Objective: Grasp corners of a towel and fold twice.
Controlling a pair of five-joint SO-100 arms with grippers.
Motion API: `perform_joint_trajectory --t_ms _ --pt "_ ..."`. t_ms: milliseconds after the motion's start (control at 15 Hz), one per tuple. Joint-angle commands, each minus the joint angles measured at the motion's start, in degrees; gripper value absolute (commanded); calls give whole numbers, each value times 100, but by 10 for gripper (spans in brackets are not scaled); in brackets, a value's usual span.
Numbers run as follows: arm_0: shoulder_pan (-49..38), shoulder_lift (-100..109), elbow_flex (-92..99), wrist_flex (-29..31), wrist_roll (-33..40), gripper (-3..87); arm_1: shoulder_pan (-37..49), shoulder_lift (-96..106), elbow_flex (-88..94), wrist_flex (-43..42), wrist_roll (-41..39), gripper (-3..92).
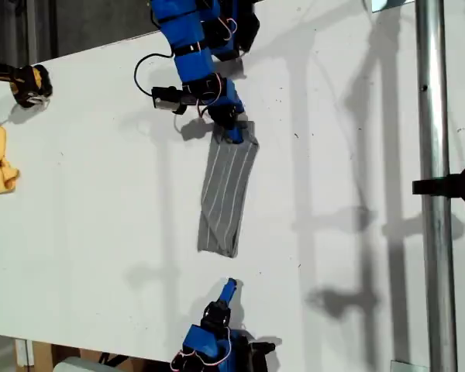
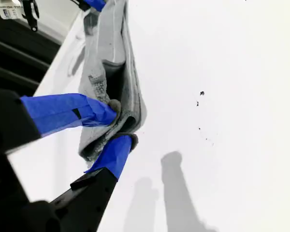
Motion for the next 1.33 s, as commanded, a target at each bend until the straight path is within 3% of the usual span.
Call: perform_joint_trajectory --t_ms 0,267,600,733,933,1267 --pt "70 44 -114 35 -123 89 176 -53 -299 -360 88 343" --pt "53 44 -132 53 -97 89 606 -615 -782 -738 -193 296" --pt "18 44 -141 62 -105 89 1178 -800 -940 -1011 -659 37" --pt "-9 44 -141 62 -79 89 1222 -703 -923 -958 -879 7" --pt "-44 44 -167 62 -44 89 1195 765 -246 -167 -712 2" --pt "-149 44 -202 70 53 89 1081 4351 413 2303 -202 2"
